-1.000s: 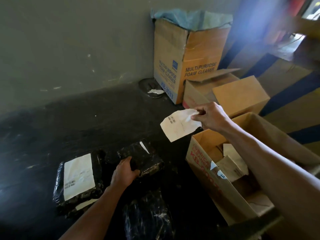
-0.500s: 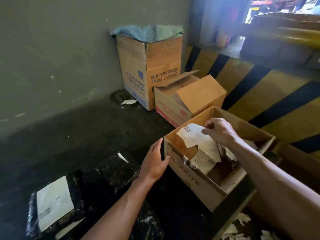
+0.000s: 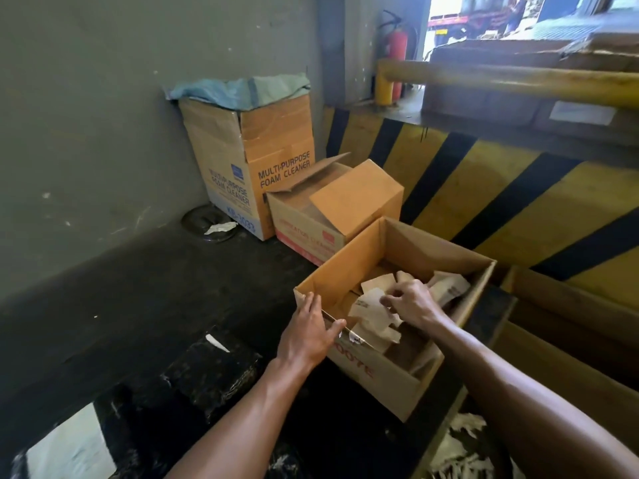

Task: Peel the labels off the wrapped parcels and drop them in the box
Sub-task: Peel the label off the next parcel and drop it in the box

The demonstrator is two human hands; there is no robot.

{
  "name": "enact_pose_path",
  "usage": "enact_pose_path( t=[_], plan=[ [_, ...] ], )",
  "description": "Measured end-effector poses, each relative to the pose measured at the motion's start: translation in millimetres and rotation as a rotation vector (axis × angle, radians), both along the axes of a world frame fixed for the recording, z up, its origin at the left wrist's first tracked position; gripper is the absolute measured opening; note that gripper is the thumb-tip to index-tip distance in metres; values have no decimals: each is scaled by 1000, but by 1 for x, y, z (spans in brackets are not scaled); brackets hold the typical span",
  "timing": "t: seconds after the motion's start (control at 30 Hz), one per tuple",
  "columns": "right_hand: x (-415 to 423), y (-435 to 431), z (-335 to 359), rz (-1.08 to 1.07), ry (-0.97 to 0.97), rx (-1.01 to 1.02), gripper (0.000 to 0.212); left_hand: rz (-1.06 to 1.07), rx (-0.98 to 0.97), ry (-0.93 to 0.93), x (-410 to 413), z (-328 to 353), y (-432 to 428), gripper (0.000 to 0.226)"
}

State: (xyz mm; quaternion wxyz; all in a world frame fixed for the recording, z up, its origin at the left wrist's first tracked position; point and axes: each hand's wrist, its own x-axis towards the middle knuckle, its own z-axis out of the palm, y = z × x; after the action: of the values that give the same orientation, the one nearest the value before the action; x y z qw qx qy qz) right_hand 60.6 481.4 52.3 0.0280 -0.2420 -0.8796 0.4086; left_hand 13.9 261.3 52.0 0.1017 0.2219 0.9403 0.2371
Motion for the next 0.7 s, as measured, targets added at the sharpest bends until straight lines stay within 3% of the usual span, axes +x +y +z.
enact_pose_path(
  t=[0.23,0.4,0.5,0.7],
  plan=[
    [10,-10,2,-7,27,-19,8,17,13,-3,-2,1,-1,90],
    [9,-13,-4,27,18,116,12,21,21,-4,-2,0,-1,90],
    [9,-17,-5,49,14,157,28,19,25,-8,-2,0,-1,90],
    [10,-21,0,-51,61,-50,31,26,28,-15,-2,1,-2,90]
  ],
)
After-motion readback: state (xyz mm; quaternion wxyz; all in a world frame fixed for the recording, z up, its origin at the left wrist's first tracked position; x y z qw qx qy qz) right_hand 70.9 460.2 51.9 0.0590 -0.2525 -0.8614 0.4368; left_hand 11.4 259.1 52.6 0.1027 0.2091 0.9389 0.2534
